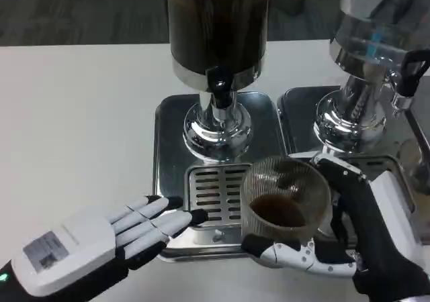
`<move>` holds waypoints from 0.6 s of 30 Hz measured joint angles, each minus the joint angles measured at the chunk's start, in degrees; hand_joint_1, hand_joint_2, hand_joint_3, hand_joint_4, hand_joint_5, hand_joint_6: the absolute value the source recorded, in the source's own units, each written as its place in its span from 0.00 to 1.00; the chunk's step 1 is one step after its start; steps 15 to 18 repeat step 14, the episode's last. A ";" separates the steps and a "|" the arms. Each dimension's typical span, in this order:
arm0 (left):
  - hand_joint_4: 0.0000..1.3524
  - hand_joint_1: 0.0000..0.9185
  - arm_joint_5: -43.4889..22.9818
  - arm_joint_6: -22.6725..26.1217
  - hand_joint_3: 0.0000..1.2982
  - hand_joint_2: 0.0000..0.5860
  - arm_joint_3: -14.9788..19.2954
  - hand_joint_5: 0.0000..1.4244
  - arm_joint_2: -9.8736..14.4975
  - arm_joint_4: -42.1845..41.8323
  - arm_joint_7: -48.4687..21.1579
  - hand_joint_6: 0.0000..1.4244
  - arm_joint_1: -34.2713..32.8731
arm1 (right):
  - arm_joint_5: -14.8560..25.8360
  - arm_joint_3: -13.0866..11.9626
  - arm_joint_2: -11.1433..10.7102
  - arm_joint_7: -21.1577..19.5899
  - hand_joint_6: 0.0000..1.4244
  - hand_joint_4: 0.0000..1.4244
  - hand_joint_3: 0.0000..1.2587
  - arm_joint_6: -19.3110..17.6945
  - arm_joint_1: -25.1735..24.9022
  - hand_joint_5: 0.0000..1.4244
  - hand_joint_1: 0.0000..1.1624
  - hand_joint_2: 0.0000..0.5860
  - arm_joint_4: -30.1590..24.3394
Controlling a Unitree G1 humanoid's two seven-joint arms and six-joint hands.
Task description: Grasp the cup under the faucet to collect the drink, then remove the cup.
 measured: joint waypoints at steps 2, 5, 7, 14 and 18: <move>0.00 0.00 0.00 0.12 0.00 0.15 -0.08 0.00 0.04 -0.16 0.02 0.02 0.15 | 0.00 0.01 0.00 0.00 1.00 0.53 0.48 0.00 0.11 0.74 0.80 0.32 0.00; 0.00 0.00 0.00 0.41 0.00 0.15 -0.12 0.00 0.04 -0.51 0.05 0.02 0.31 | 0.00 0.01 0.00 0.01 1.00 0.53 0.49 0.00 0.30 0.74 0.80 0.31 -0.02; 0.00 0.00 0.00 0.69 0.00 0.15 -0.14 0.00 0.04 -0.93 0.07 0.02 0.45 | 0.00 0.01 0.00 0.13 1.00 0.53 0.49 0.00 0.38 0.74 0.80 0.31 -0.05; 0.00 0.00 0.01 1.46 0.00 0.15 -0.14 0.00 0.04 -1.62 0.93 0.02 1.02 | 0.23 0.00 0.00 0.62 1.00 0.53 0.49 0.00 0.39 0.74 0.81 0.32 -0.19; 0.00 0.00 0.01 1.46 0.00 0.15 -0.14 0.00 0.04 -1.62 0.93 0.02 1.02 | 0.23 0.00 0.00 0.62 1.00 0.53 0.49 0.00 0.39 0.74 0.81 0.32 -0.19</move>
